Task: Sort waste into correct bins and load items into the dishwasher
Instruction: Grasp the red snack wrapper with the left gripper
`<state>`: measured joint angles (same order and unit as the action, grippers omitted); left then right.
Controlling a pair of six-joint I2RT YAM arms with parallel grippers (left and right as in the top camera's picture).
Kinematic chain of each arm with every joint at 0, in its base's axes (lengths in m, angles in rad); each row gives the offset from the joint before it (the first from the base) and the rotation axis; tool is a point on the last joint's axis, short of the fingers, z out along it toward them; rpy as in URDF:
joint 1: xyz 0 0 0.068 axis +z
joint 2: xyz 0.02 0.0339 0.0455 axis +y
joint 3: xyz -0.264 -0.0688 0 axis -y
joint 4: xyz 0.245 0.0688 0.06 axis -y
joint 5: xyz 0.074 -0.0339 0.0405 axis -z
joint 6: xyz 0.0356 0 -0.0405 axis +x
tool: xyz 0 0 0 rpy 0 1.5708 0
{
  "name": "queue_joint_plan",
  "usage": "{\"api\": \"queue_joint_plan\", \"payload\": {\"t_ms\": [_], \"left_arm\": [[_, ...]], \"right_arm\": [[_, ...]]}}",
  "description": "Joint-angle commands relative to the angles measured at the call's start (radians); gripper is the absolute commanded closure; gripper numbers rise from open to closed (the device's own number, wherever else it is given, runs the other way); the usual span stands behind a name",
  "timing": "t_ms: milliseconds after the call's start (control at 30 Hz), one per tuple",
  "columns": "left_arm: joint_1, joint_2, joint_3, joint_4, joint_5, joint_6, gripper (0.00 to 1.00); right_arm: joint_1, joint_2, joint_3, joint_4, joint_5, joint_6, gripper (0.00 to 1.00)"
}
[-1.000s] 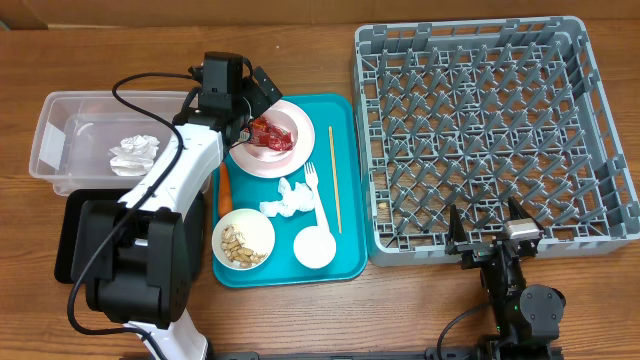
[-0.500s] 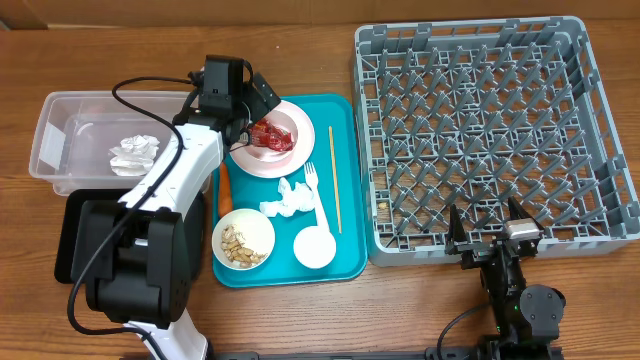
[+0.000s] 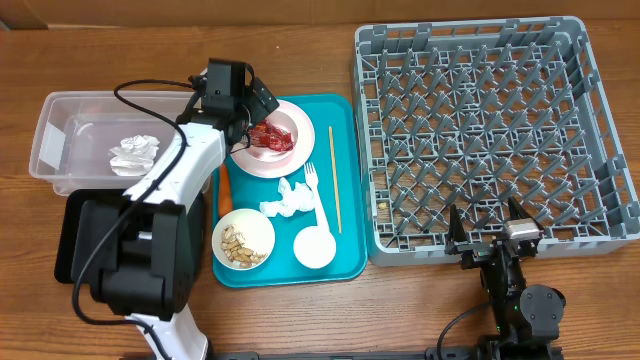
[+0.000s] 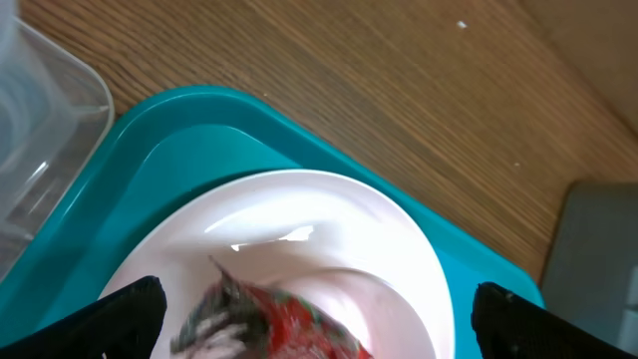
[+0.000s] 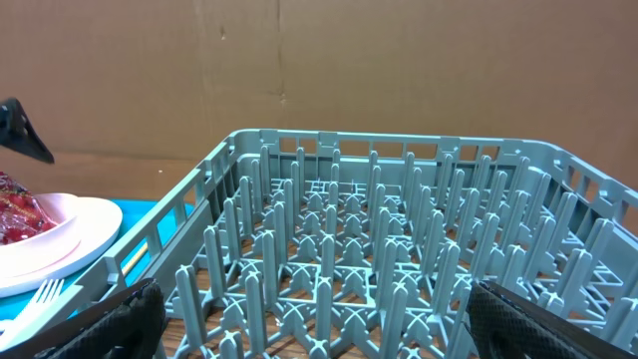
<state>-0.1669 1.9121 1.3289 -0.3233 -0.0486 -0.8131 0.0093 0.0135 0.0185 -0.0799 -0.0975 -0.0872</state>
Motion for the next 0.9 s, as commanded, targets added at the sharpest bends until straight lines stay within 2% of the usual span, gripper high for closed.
{"api": "queue_joint_plan", "payload": {"t_ms": [0,67,233,400,533,800,867], "left_arm": [[-0.006,0.055,0.015,0.029,0.000,-0.015,0.00],[-0.004,0.056,0.015,0.042,0.028,-0.015,0.03],[-0.003,0.055,0.015,0.071,0.042,-0.014,0.18],[0.004,0.054,0.017,0.080,0.045,-0.014,0.43],[0.012,0.050,0.021,0.082,0.074,-0.014,0.59],[0.017,0.024,0.026,0.081,0.105,0.006,0.81],[0.017,0.016,0.026,0.081,0.107,0.014,0.83]], "right_arm": [[0.006,-0.011,-0.011,0.004,-0.001,-0.007,0.00],[0.006,-0.011,-0.011,0.004,-0.001,-0.007,0.00],[0.006,-0.011,-0.011,0.004,-0.001,-0.007,0.00],[0.006,-0.011,-0.011,0.004,-0.001,-0.007,0.00],[0.006,-0.011,-0.011,0.004,-0.001,-0.007,0.00],[0.006,-0.011,-0.011,0.004,-0.001,-0.007,0.00],[0.006,-0.011,-0.011,0.004,-0.001,-0.007,0.00]]}}
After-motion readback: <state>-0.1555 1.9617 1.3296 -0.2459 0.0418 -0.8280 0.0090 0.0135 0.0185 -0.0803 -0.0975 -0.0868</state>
